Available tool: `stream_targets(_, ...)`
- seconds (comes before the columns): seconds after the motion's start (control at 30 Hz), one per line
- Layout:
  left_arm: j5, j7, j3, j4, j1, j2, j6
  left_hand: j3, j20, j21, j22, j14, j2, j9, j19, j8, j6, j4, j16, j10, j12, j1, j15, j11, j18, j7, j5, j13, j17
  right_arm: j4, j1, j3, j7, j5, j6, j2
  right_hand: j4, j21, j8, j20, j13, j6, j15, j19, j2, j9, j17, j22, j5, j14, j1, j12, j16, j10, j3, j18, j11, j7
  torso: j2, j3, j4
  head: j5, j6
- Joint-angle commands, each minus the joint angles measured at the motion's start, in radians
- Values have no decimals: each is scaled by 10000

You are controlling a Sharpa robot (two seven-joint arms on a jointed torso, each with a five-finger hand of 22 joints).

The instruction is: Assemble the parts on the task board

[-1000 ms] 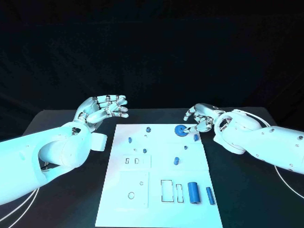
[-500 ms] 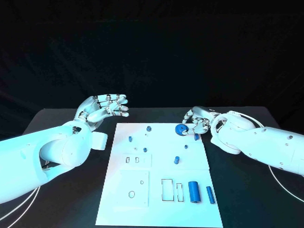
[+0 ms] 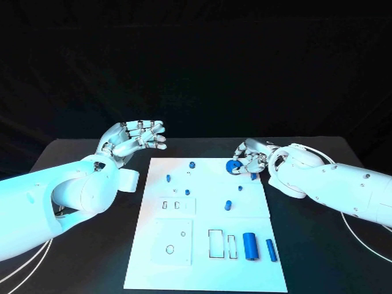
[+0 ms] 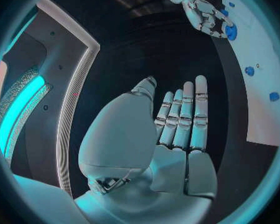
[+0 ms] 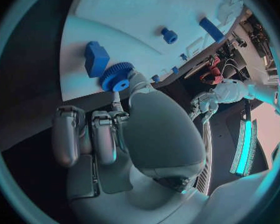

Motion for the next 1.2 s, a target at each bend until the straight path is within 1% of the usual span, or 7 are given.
stream_targets(0.03,35,68,6,8,11,22,170,38,3,61,8,-53,14,13,-55,-42,-86,3,36,-80,-41,81,5,-8,89,195,-34,-10,9,-35,-18,-6,42,54,194,21,-5,71,52,-37,2423,140,51,91,153,-42,2630,1006,-177,1079,52,38,58,902,214,-104,19,-10,1,6,1,-2,-7)
stream_targets(0.23,35,55,6,5,11,19,173,38,3,61,8,-53,14,13,-55,-42,-86,3,36,-80,-41,81,5,-8,89,195,-34,-10,9,-83,-19,-7,-24,-53,285,14,-76,107,-53,-129,2478,614,-54,100,406,-252,2630,1091,-459,1079,523,75,58,941,1448,-111,-90,-130,-1,7,0,-5,-22)
stream_targets(0.37,35,47,6,6,11,12,173,38,3,61,8,-53,14,13,-55,-42,-86,3,36,-80,-41,81,5,-8,89,195,-34,-10,9,-53,-20,-7,-7,-215,233,-6,-339,132,-123,-176,2488,929,-100,111,49,-382,2630,1166,-354,1079,779,80,58,947,2856,-120,-135,-170,-2,9,-4,6,-36)
stream_targets(0.53,35,40,6,1,11,15,176,38,3,61,8,-53,14,13,-55,-42,-86,3,36,-80,-41,81,5,-8,89,195,-34,-10,9,169,-20,-7,216,-440,-326,-52,-646,169,-80,-190,2513,1100,-116,139,-243,-369,2630,1245,-317,1079,505,98,58,968,3800,-133,-160,-196,-5,12,-2,11,-23)
stream_targets(0.63,35,37,6,-7,11,26,183,38,3,61,8,-53,14,13,-55,-42,-86,3,36,-80,-41,81,5,-8,89,195,-34,-10,9,507,-17,0,325,-672,-834,-132,-914,247,-8,-217,2506,1196,-143,202,-399,-312,2630,1350,77,1079,241,91,58,963,4308,-157,-185,-223,-6,12,11,18,-21)
stream_targets(0.97,43,28,4,-32,11,85,193,38,3,61,8,-53,14,13,-55,-42,-86,3,36,-80,-41,81,5,-8,89,195,-34,-10,9,1679,83,33,277,-1449,-1944,83,-1135,279,51,-234,2542,1244,-163,230,-511,-253,2630,1403,148,1079,-49,119,58,993,4631,-168,-211,-248,-4,2,0,63,12)
stream_targets(1.2,50,19,4,-40,11,146,204,62,6,99,31,-67,22,17,-86,-45,-89,-3,44,-86,-38,111,5,-8,93,196,-32,-10,31,1924,74,21,3,-1839,-2033,724,-1202,283,70,-239,2543,1254,-169,235,-557,-231,2630,1414,69,1079,-187,119,58,994,4713,-170,-220,-259,-2,-16,15,80,14)
